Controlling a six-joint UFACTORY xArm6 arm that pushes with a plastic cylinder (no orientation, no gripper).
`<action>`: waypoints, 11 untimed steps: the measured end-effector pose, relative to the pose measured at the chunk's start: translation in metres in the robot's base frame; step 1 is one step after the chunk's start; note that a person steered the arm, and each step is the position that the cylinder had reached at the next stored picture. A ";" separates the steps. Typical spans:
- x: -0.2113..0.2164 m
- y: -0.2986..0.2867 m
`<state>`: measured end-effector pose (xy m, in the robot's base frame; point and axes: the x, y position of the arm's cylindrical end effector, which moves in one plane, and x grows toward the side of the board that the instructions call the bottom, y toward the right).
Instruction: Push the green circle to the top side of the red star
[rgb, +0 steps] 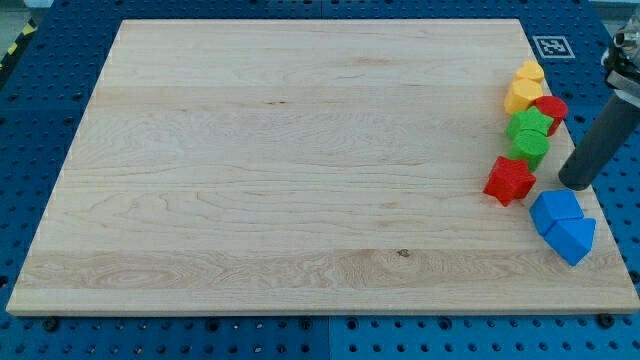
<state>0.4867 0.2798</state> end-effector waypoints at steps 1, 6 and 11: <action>-0.008 0.003; -0.030 -0.041; -0.020 -0.062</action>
<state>0.4665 0.2176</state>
